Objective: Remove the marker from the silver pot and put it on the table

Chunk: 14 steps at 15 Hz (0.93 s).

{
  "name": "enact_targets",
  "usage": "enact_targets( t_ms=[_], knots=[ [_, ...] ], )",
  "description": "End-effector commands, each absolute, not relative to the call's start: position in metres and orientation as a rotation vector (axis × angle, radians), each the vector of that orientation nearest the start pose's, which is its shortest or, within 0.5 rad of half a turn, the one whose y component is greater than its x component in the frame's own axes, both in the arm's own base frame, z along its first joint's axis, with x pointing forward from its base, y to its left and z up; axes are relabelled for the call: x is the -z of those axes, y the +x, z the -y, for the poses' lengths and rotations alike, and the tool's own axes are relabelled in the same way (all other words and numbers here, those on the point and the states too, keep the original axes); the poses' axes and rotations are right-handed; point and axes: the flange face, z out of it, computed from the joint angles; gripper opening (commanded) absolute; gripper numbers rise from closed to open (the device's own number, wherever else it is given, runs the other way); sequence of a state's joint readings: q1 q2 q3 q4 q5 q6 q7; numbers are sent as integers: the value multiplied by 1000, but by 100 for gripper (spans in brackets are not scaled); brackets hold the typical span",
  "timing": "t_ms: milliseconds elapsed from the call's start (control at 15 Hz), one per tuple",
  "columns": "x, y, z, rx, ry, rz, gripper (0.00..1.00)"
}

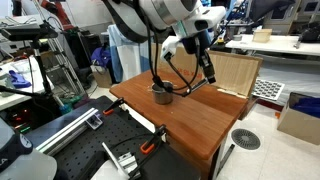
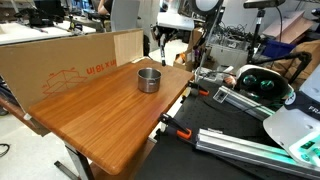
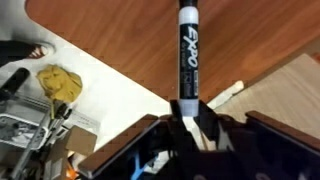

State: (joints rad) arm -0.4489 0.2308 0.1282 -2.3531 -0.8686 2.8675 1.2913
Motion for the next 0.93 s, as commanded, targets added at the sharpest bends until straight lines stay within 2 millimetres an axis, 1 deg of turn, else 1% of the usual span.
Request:
enact_targets(
  t_ms=[0,333,533,867],
  knots=[
    [-230,511,137,570,-2973,-1226,6],
    [-196,512,148,471,-3013,-1200,6],
    [-175,517,146,416,-3023,-1175,6],
    [-145,526,146,355,-3056,-1130,6]
  ],
)
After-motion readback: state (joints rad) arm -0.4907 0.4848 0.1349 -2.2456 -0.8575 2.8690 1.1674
